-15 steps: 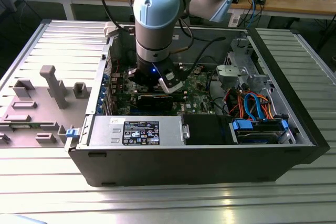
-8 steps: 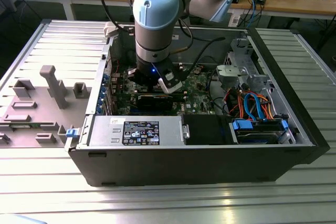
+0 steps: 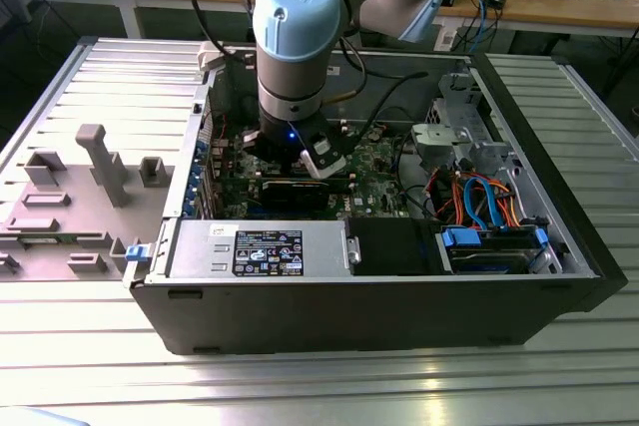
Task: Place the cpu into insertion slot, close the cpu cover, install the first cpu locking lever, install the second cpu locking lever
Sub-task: 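Install the second cpu locking lever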
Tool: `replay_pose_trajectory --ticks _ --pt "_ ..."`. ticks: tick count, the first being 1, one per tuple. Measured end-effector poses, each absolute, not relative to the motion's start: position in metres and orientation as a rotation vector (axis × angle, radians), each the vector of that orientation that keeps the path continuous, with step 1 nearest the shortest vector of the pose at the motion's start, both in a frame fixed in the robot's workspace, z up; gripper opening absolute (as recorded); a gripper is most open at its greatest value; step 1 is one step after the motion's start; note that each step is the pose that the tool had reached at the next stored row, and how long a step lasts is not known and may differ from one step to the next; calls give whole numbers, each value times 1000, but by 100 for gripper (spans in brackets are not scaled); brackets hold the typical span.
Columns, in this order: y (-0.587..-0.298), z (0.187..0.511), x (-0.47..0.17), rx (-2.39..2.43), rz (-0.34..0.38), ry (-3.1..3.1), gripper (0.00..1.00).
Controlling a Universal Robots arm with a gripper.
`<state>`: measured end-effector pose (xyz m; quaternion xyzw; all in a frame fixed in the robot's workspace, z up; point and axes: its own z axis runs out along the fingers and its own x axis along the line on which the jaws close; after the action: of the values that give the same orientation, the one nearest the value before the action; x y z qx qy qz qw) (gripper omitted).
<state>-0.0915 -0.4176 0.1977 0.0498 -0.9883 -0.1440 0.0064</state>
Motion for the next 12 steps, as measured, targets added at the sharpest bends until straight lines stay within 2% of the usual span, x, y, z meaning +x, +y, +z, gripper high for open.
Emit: replay_pose_trajectory --ticks 12 --pt "-418 195 -94 156 -449 -3092 11"
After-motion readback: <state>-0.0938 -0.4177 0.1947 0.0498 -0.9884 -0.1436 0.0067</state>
